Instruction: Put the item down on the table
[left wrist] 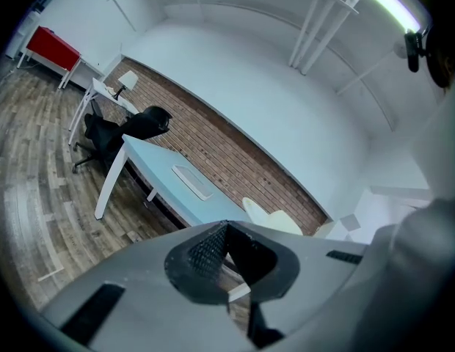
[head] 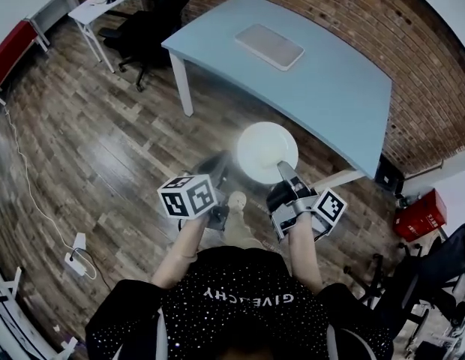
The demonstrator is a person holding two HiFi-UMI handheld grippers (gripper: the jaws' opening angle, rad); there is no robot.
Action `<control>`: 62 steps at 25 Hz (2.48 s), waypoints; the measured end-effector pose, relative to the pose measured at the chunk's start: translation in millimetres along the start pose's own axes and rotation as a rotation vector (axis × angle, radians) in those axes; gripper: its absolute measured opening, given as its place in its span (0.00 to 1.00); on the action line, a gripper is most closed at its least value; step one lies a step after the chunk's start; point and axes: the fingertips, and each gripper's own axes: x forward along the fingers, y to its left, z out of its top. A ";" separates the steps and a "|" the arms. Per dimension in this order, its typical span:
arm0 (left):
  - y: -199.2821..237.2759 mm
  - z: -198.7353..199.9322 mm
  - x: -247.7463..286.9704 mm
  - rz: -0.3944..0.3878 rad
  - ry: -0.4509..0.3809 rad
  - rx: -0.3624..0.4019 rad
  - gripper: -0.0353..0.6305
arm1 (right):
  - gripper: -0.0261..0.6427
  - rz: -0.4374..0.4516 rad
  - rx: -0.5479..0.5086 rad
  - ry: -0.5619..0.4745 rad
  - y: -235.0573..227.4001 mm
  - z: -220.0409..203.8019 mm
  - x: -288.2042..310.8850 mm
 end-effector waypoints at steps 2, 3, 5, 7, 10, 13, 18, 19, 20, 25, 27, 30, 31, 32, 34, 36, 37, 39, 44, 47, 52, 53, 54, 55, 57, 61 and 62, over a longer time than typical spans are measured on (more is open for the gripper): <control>6.0 12.2 19.2 0.010 -0.006 0.004 0.07 | 0.08 0.005 0.002 0.013 0.6 14.1 19.7; 8.2 18.5 30.0 0.013 -0.008 0.007 0.07 | 0.08 0.008 0.003 0.021 1.2 21.9 29.8; 10.4 31.1 52.1 0.017 -0.013 0.008 0.07 | 0.08 0.010 0.004 0.033 1.9 38.8 50.2; 11.2 42.5 72.6 0.019 -0.017 0.009 0.07 | 0.08 0.007 0.005 0.042 1.8 55.2 69.7; 12.9 57.9 99.4 0.023 -0.016 0.021 0.07 | 0.08 0.010 0.015 0.054 3.0 75.1 95.2; 15.7 70.1 125.5 0.029 -0.004 0.023 0.07 | 0.08 0.015 0.024 0.056 4.2 95.7 115.8; 17.5 83.2 163.5 0.016 0.022 0.025 0.07 | 0.08 0.006 0.043 0.012 -0.1 131.2 137.4; 18.8 85.3 171.3 0.014 0.023 0.026 0.07 | 0.08 0.008 0.046 0.005 -1.0 137.9 141.0; 20.8 87.5 179.7 0.013 0.023 0.027 0.07 | 0.08 0.010 0.048 0.000 -2.3 145.0 145.0; 35.1 99.0 222.6 0.012 0.026 0.023 0.07 | 0.08 -0.002 0.042 -0.020 -13.2 181.4 172.3; 41.9 106.5 235.8 0.015 0.022 0.027 0.07 | 0.08 0.000 0.047 -0.021 -15.7 192.8 186.7; 53.1 121.3 257.4 0.014 0.014 0.033 0.07 | 0.08 0.012 0.042 -0.016 -14.4 208.5 212.8; 56.2 125.9 265.7 0.011 0.015 0.037 0.07 | 0.08 0.013 0.035 -0.014 -14.3 214.2 221.5; 59.2 130.8 274.7 0.008 0.016 0.042 0.07 | 0.08 0.014 0.030 -0.014 -14.6 220.1 230.5; 66.6 143.2 293.6 0.006 0.015 0.052 0.07 | 0.08 0.013 0.026 -0.014 -16.1 231.3 249.9; 75.6 157.2 310.8 0.009 0.011 0.055 0.07 | 0.08 0.008 0.029 -0.016 -17.1 239.7 270.2; 80.5 164.4 318.5 0.010 0.010 0.055 0.07 | 0.08 0.005 0.030 -0.015 -17.2 243.0 280.4; 91.0 179.6 334.9 0.010 0.006 0.054 0.07 | 0.08 0.002 0.029 -0.014 -17.3 251.1 301.6; 120.5 217.2 386.5 -0.001 0.009 0.037 0.07 | 0.08 -0.002 0.030 -0.035 -14.8 281.4 360.6; 138.5 244.8 422.3 -0.018 0.018 0.035 0.07 | 0.08 -0.013 0.029 -0.050 -14.0 301.4 401.7; 170.6 284.5 476.1 -0.043 0.045 0.033 0.07 | 0.08 -0.054 0.023 -0.079 -20.7 329.6 467.3; 177.0 290.9 486.5 -0.046 0.050 0.033 0.07 | 0.08 -0.066 0.026 -0.085 -24.3 335.6 479.2; 183.1 296.1 496.3 -0.049 0.057 0.030 0.07 | 0.08 -0.080 0.030 -0.091 -28.9 341.3 489.9; 188.7 299.7 505.2 -0.052 0.065 0.026 0.07 | 0.08 -0.095 0.034 -0.096 -34.5 346.5 499.4; 200.2 304.3 520.9 -0.055 0.083 0.017 0.07 | 0.08 -0.133 0.032 -0.102 -47.4 355.5 516.9; 226.4 308.4 547.5 -0.054 0.117 -0.004 0.07 | 0.09 -0.208 0.029 -0.104 -75.5 366.2 551.4; 232.7 308.0 553.3 -0.054 0.126 -0.010 0.07 | 0.09 -0.222 0.038 -0.105 -83.0 368.0 559.3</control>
